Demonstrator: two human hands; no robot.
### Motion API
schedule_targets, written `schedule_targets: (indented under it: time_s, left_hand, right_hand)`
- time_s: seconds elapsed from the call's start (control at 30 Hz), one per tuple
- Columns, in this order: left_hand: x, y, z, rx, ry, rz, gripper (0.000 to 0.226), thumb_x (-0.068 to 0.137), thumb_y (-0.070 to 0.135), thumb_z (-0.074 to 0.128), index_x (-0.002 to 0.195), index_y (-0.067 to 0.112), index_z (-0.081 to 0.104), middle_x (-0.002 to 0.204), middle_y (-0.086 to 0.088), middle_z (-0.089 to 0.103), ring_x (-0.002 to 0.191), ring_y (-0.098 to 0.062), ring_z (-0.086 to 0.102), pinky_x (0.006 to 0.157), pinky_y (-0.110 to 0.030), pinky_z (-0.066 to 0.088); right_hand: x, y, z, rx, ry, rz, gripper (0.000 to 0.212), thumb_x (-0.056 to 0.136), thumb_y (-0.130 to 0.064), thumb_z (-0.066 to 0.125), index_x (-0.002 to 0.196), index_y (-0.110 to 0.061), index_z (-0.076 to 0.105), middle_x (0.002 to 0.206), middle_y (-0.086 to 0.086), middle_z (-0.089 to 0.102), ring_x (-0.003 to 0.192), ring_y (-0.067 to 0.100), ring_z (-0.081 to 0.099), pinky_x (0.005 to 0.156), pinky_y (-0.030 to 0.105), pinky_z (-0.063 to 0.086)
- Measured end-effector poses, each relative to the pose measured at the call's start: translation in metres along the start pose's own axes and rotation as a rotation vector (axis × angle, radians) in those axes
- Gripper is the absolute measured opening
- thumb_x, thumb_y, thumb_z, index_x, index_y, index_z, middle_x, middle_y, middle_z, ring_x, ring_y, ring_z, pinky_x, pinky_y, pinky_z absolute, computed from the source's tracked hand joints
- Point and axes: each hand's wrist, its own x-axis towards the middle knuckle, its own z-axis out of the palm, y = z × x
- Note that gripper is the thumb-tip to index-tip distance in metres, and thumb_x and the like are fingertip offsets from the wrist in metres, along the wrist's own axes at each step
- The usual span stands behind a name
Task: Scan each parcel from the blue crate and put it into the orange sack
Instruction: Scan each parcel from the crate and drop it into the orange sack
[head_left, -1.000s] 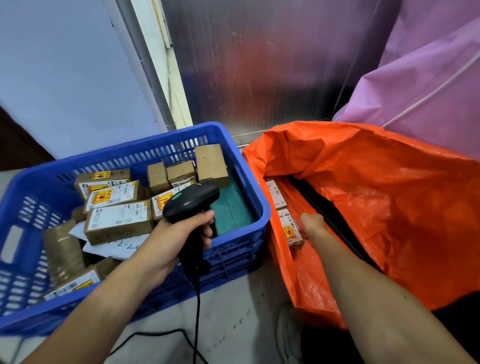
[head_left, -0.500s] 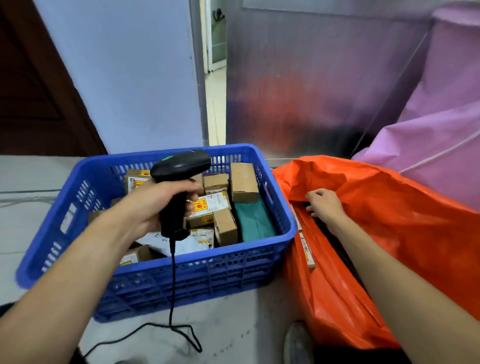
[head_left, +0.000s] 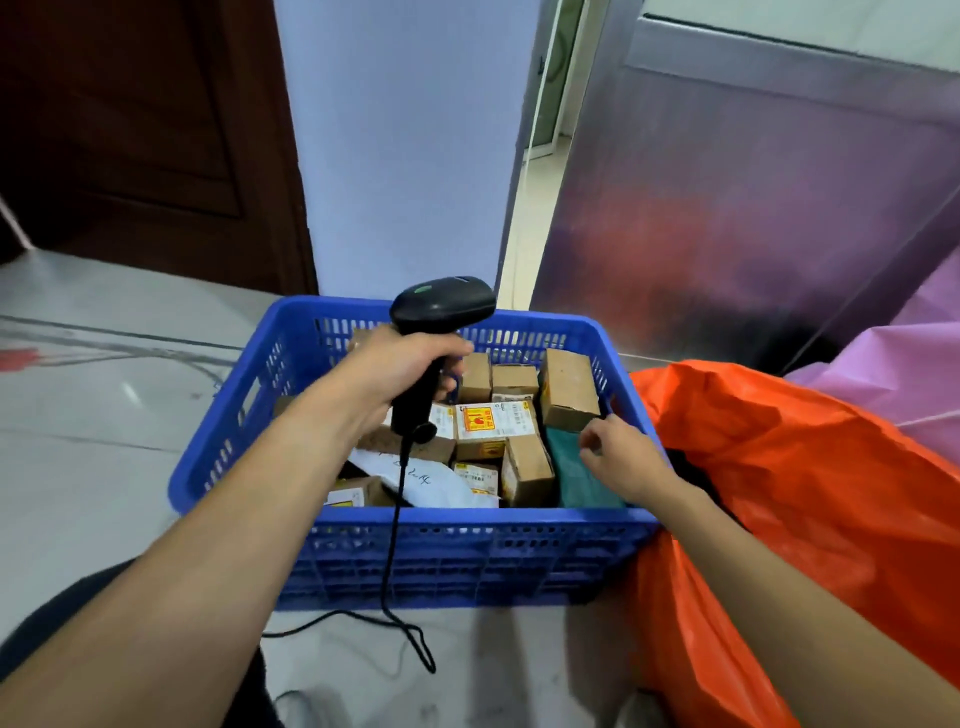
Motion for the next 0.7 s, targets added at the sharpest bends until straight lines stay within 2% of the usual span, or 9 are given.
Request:
schedule_targets:
  time_s: [0.07, 0.17, 0.33, 0.5, 0.6, 0.7]
  left_hand:
    - [0.001, -0.001, 0.001, 0.007, -0.017, -0.009, 0.007, 0.091, 0.011, 0.076, 0.097, 0.006, 0.075, 0.072, -0.006, 0.071, 0.065, -0.018, 0.064, 0.072, -0.034, 0.055]
    - [0.006, -0.003, -0.003, -0.002, -0.046, -0.025, 0.014, 0.091, 0.013, 0.076, 0.103, 0.006, 0.074, 0.077, -0.006, 0.073, 0.069, -0.018, 0.066, 0.076, -0.036, 0.055]
    - [0.005, -0.001, -0.005, 0.044, -0.091, -0.023, 0.009, 0.092, 0.013, 0.075, 0.099, 0.009, 0.074, 0.073, -0.004, 0.072, 0.063, -0.014, 0.065, 0.068, -0.031, 0.056]
    - [0.002, -0.002, -0.003, 0.079, -0.101, -0.037, 0.011, 0.091, 0.013, 0.076, 0.102, 0.009, 0.076, 0.073, -0.003, 0.075, 0.063, -0.013, 0.066, 0.068, -0.03, 0.056]
    - [0.001, 0.001, 0.001, 0.071, -0.117, -0.027, 0.012, 0.091, 0.014, 0.077, 0.102, 0.009, 0.076, 0.076, -0.004, 0.076, 0.065, -0.013, 0.067, 0.072, -0.031, 0.058]
    - [0.0, 0.003, 0.005, 0.076, -0.137, -0.011, 0.016, 0.091, 0.017, 0.078, 0.105, 0.011, 0.076, 0.078, -0.004, 0.077, 0.068, -0.013, 0.069, 0.08, -0.034, 0.06]
  right_hand:
    - [0.002, -0.006, 0.013, -0.044, -0.032, -0.012, 0.016, 0.098, -0.027, 0.062, 0.11, -0.019, 0.068, 0.112, 0.002, 0.059, 0.101, 0.028, 0.065, 0.089, 0.043, 0.052]
    - [0.003, -0.013, 0.025, -0.071, -0.067, -0.018, 0.017, 0.099, -0.034, 0.062, 0.111, -0.023, 0.064, 0.113, 0.002, 0.056, 0.099, 0.026, 0.064, 0.085, 0.043, 0.053]
    - [0.011, -0.027, 0.035, -0.082, -0.159, 0.01, 0.06, 0.096, -0.053, 0.063, 0.144, -0.023, 0.043, 0.129, 0.01, 0.056, 0.113, 0.031, 0.061, 0.086, 0.04, 0.047]
    - [0.02, -0.042, 0.053, -0.155, -0.234, 0.063, 0.085, 0.084, -0.072, 0.065, 0.141, -0.014, 0.04, 0.138, 0.014, 0.055, 0.121, 0.035, 0.058, 0.097, 0.046, 0.05]
    - [0.025, -0.048, 0.061, -0.182, -0.22, 0.094, 0.083, 0.089, -0.071, 0.058, 0.143, -0.011, 0.038, 0.14, 0.015, 0.054, 0.123, 0.035, 0.058, 0.097, 0.045, 0.048]
    - [0.026, -0.053, 0.063, -0.165, -0.199, 0.13, 0.067, 0.098, -0.058, 0.056, 0.139, -0.008, 0.039, 0.14, 0.018, 0.053, 0.123, 0.037, 0.058, 0.097, 0.045, 0.047]
